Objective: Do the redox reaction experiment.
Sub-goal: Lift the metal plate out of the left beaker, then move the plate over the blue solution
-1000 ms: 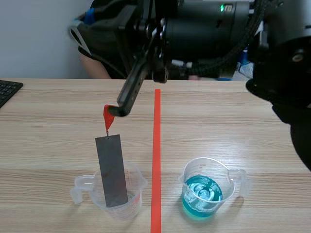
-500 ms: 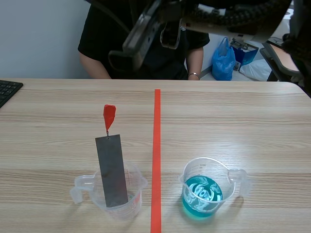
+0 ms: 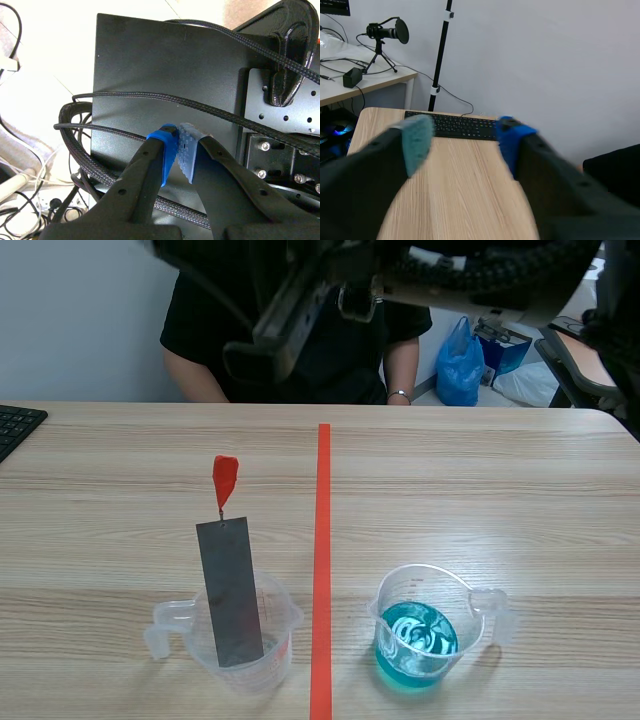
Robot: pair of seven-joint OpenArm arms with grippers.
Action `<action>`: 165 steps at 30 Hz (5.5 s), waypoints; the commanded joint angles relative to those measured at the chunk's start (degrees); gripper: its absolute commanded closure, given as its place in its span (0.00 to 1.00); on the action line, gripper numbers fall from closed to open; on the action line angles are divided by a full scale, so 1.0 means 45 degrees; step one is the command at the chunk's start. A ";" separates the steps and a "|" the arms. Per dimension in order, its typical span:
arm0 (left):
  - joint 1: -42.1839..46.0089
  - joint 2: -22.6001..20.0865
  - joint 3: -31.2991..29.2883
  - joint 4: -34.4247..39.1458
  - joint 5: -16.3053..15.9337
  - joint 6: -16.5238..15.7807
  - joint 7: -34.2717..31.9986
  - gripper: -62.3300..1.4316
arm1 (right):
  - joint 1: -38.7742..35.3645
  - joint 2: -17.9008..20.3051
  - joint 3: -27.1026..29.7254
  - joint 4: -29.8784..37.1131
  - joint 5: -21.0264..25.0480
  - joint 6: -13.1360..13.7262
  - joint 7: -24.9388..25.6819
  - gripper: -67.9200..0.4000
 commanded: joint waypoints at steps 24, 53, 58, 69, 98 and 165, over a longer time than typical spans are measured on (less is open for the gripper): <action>0.0126 -0.0039 -0.0034 0.0078 0.0000 -0.0029 -0.0175 0.93 | 0.0185 0.0063 0.0039 0.0039 0.0126 0.0068 -0.0321 0.00; 0.0126 -0.0039 -0.0034 0.0078 0.0000 -0.0029 -0.0175 0.93 | 0.0121 0.0063 -0.1263 -0.5484 -0.2584 0.0068 0.4245 0.00; 0.0126 -0.0039 -0.0034 0.0078 0.0000 -0.0029 -0.0175 0.93 | 0.0131 0.0063 -0.1608 -0.6237 -0.3871 0.0068 0.5712 0.00; 0.0126 -0.0039 -0.0034 0.0078 0.0000 -0.0029 -0.0175 0.93 | 0.0593 -0.0015 -0.2574 -0.8519 -0.5557 0.0068 0.8170 0.00; 0.0126 -0.0039 -0.0034 0.0078 0.0000 -0.0029 -0.0175 0.93 | 0.2093 -0.0879 -0.3575 -1.0433 -0.6615 -0.0107 0.7320 0.58; 0.0126 -0.0039 -0.0034 0.0078 0.0000 -0.0029 -0.0175 0.93 | 0.1554 0.6037 -0.2069 0.0097 0.3662 -0.0520 0.0855 0.98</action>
